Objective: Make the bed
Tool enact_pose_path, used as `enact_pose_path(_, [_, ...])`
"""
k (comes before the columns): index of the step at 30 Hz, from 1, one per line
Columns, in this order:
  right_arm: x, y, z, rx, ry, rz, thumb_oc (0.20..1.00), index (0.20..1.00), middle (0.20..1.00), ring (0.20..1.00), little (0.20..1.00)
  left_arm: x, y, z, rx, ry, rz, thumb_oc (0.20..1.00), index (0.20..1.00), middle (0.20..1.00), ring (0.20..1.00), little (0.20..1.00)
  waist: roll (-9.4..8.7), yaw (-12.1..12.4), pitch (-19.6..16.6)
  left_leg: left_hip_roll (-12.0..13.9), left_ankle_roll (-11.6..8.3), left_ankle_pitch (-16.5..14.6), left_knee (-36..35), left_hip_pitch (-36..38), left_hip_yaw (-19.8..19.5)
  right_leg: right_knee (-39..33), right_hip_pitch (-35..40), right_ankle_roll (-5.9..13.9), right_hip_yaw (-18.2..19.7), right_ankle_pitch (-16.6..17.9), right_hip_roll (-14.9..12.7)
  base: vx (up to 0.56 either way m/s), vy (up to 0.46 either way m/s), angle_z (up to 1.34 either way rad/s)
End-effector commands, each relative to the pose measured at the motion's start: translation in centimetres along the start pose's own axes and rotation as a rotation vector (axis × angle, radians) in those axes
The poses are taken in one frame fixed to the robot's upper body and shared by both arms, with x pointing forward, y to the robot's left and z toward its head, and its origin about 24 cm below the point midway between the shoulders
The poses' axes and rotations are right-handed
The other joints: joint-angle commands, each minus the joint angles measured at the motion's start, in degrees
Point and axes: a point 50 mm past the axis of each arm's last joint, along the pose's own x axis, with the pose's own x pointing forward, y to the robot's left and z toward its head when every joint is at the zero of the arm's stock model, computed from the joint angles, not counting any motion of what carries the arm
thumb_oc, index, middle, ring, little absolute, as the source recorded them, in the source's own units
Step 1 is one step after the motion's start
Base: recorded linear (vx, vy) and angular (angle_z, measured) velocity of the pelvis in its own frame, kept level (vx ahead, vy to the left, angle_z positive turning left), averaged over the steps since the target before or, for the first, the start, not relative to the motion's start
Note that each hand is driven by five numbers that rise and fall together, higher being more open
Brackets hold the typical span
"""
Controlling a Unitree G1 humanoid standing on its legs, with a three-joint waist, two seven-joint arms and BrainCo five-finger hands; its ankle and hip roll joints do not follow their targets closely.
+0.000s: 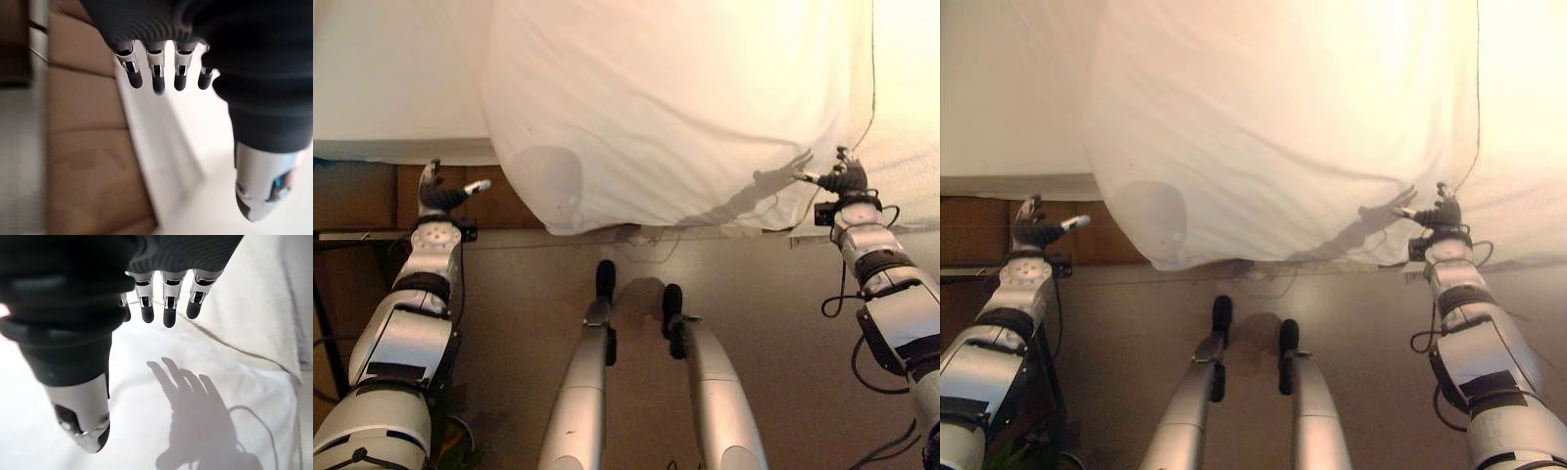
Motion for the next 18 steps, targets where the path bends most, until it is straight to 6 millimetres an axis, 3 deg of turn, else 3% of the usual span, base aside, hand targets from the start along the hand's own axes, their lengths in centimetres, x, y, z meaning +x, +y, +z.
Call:
enact_pose_path(1, [-2.5, -0.5, -7.3, 0.046, 0.163, -0.014, 1.000, 1.000, 1.000, 1.000, 1.000, -2.5, -1.5, -5.5, -0.018, 0.133, -0.051, 1.000, 1.000, 1.000, 1.000, 1.000, 1.44, 2.06, -4.58, -1.88, -1.77, -7.39, 1.49, 8.00, 0.36, -14.23, 8.73, 4.86, 0.41, 9.78, -1.22, 0.07, -0.047, 0.13])
enact_pose_path(2, [-2.6, -0.5, -7.4, 0.045, 0.166, -0.013, 1.000, 1.000, 1.000, 1.000, 1.000, -2.5, -1.5, -5.6, -0.016, 0.135, -0.052, 1.000, 1.000, 1.000, 1.000, 1.000, 1.43, 2.03, -4.51, -1.89, -1.78, -7.26, 1.15, 8.46, 0.27, -14.50, 9.18, 4.86, 0.31, 9.84, -1.23, 0.15, -0.095, 0.20])
enact_pose_path(3, [-4.4, 0.0, -10.9, 0.044, 0.256, 0.010, 1.000, 1.000, 1.000, 1.000, 1.000, -4.2, -2.5, -8.4, -0.017, 0.207, -0.100, 1.000, 1.000, 1.000, 1.000, 1.000, 1.57, 2.36, -6.05, -1.82, -1.70, -6.64, -1.20, 11.55, -0.63, -16.46, 12.49, 4.92, -0.31, 10.04, -1.21, 0.07, -0.049, 0.23])
enact_pose_path(4, [-4.5, 0.0, -11.0, 0.043, 0.259, 0.010, 1.000, 1.000, 1.000, 1.000, 1.000, -4.3, -2.5, -8.5, -0.015, 0.209, -0.102, 1.000, 1.000, 1.000, 1.000, 1.000, 1.63, 2.31, -5.89, -1.81, -1.71, -6.49, -1.58, 12.11, -0.77, -16.84, 13.10, 4.91, -0.46, 10.15, -1.19, 0.11, -0.074, 0.21])
enact_pose_path(6, [-6.8, -0.1, -14.7, 0.033, 0.364, 0.022, 1.000, 1.000, 1.000, 1.000, 1.000, -6.3, -3.4, -11.1, -0.006, 0.282, -0.164, 1.000, 1.000, 1.000, 1.000, 1.000, 1.74, 2.42, -8.04, -1.55, -1.68, -5.68, -4.53, 15.11, -1.81, -19.49, 16.34, 5.09, -1.03, 10.73, -1.09, 0.10, -0.049, 0.15])
enact_pose_path(8, [-9.1, 0.1, -17.5, 0.011, 0.447, 0.048, 1.000, 1.000, 1.000, 1.000, 1.000, -8.5, -4.4, -13.6, 0.000, 0.353, -0.219, 1.000, 1.000, 1.000, 1.000, 1.000, 1.95, 2.55, -10.23, -0.87, -1.71, -4.53, -7.65, 18.05, -2.54, -22.58, 19.52, 5.32, -1.55, 11.39, -0.95, 0.12, -0.036, 0.18])
enact_pose_path(9, [-11.2, 0.3, -19.7, 0.011, 0.511, 0.072, 1.000, 1.000, 1.000, 1.000, 1.000, -10.9, -5.1, -16.0, 0.016, 0.425, -0.270, 1.000, 1.000, 1.000, 1.000, 1.000, 1.93, 2.68, -12.40, -0.29, -1.63, -3.75, -10.17, 20.84, -2.64, -25.38, 22.50, 5.54, -1.91, 12.11, -0.78, 0.10, -0.026, 0.11])
enact_pose_path(10, [-11.3, 0.3, -19.8, 0.011, 0.512, 0.071, 1.000, 1.000, 1.000, 1.000, 1.000, -10.9, -5.1, -16.0, 0.017, 0.426, -0.270, 1.000, 1.000, 1.000, 1.000, 1.000, 1.95, 2.69, -12.39, -0.27, -1.64, -3.69, -10.34, 21.02, -2.67, -25.56, 22.69, 5.53, -1.94, 12.18, -0.76, 0.09, -0.015, 0.12])
enact_pose_path(12, [-13.3, 0.7, -21.6, 0.019, 0.568, 0.102, 1.000, 1.000, 1.000, 1.000, 1.000, -13.5, -5.4, -18.3, 0.055, 0.501, -0.323, 1.000, 1.000, 1.000, 1.000, 1.000, 1.84, 2.65, -14.45, 0.03, -1.36, -3.33, -12.14, 23.23, -3.02, -27.37, 24.88, 5.65, -1.77, 12.83, -0.57, 0.06, 0.009, 0.06])
enact_pose_path(17, [-18.0, 0.7, -25.1, 0.039, 0.695, 0.135, 1.000, 1.000, 1.000, 1.000, 1.000, -18.6, -6.0, -21.9, 0.134, 0.635, -0.438, 1.000, 1.000, 1.000, 1.000, 1.000, 1.85, 2.56, -19.08, 0.32, -0.88, -3.75, -13.81, 27.82, -3.23, -30.56, 29.78, 6.04, -1.66, 13.60, -0.49, 0.09, 0.042, 0.01])
enact_pose_path(18, [-20.0, 1.1, -26.1, 0.007, 0.735, 0.192, 1.000, 1.000, 1.000, 1.000, 1.000, -20.6, -5.9, -23.0, 0.170, 0.689, -0.487, 1.000, 1.000, 1.000, 1.000, 1.000, 1.64, 2.55, -20.93, 0.51, -0.64, -4.13, -14.45, 29.75, -2.96, -31.67, 31.69, 6.13, -1.23, 13.90, -0.59, 0.11, 0.048, 0.01])
